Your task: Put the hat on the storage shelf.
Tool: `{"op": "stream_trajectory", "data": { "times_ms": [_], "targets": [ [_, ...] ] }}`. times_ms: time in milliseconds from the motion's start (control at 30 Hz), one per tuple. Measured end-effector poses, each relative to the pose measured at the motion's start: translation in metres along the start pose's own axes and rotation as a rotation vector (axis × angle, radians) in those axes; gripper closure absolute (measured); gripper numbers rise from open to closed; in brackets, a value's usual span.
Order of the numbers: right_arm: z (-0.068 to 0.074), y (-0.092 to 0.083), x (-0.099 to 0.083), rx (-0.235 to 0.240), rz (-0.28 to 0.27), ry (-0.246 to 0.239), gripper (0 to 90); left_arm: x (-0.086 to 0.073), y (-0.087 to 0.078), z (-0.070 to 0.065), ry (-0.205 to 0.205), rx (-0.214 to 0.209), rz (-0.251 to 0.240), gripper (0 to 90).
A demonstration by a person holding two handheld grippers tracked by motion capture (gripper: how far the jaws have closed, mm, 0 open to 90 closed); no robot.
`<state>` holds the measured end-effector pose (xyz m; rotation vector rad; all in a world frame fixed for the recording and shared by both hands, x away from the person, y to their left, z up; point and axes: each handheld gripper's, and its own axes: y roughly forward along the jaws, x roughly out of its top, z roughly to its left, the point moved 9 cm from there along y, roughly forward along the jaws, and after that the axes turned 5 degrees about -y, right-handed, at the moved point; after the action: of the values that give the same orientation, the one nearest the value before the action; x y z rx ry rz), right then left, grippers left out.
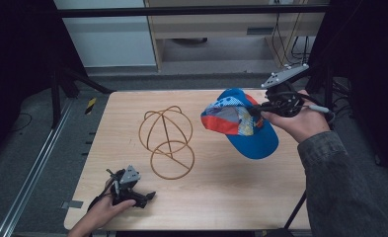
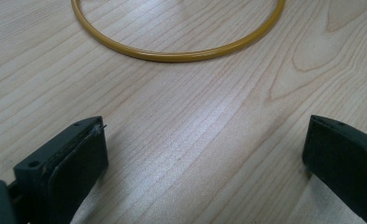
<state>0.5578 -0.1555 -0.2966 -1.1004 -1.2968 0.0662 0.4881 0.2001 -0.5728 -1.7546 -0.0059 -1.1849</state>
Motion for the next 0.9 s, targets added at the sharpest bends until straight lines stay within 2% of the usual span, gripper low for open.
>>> {"op": "stream_trajectory", "data": {
  "times_ms": [233, 900],
  "targets": [
    [-0.001, -0.002, 0.005, -0.005, -0.011, -0.001, 90.0, 0.000, 0.000, 0.000, 0.000, 0.000, 0.000, 0.0],
    [0.004, -0.008, 0.034, -0.011, -0.047, -0.028, 90.0, 0.000, 0.000, 0.000, 0.000, 0.000, 0.000, 0.0]
  ]
}}
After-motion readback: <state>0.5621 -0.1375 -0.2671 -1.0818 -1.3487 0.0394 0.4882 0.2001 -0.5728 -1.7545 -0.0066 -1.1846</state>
